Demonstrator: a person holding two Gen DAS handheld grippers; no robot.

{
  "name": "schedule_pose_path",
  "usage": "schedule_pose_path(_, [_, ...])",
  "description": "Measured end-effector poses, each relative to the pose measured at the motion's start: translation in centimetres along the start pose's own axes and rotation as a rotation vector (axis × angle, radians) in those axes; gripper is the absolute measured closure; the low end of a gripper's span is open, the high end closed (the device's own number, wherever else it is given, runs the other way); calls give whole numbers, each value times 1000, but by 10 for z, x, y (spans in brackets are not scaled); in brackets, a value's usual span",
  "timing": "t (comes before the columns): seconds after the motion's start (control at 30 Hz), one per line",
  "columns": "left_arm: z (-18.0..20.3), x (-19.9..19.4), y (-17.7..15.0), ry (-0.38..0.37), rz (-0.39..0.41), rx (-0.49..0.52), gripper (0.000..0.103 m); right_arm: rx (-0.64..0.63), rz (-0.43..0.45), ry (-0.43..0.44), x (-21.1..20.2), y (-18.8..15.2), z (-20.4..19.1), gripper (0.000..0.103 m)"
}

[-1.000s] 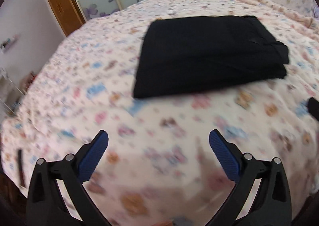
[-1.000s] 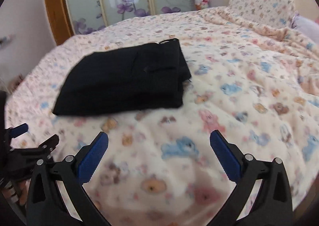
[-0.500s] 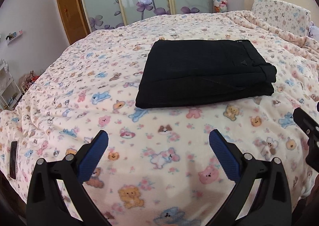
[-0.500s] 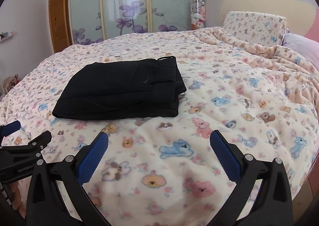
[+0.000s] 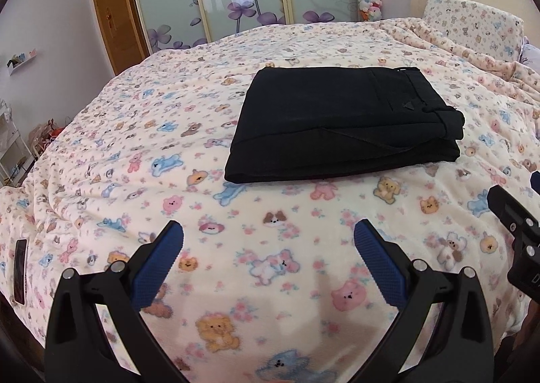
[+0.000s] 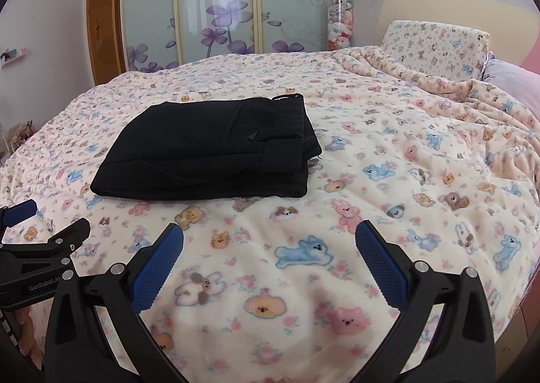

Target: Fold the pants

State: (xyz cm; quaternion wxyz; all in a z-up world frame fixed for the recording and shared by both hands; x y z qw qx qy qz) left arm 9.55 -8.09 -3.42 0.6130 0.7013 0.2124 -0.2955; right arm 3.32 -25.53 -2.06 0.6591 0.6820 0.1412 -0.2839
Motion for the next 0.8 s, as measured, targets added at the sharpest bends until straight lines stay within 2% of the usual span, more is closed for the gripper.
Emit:
schedule_pose_path(0.3, [2,-1,0,1,1,5,2,-12,2,1,0,0,-1,1])
schedule_pose_path(0.4, [-1,-5,2,30,34,-4,2,-21,0,3,1,0,-1,1])
schedule_pose_path(0.53, [0,-5,3,1,29,-10,2,-23,0,10,1,0,-1,1])
schedule_pose_path(0.8, [4,-7,2,-3,28,8,2,-23,3,9,1,0,-1,1])
Point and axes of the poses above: each gripper's, at about its wrist camera, not at the fingertips, and x roughly the way its jaws point, z to its right, y to its top, the point moved 8 cm from there along x, roughly the way its jaws point, and after that the axes turned 5 degrees about -x, right-handed, at the moved point
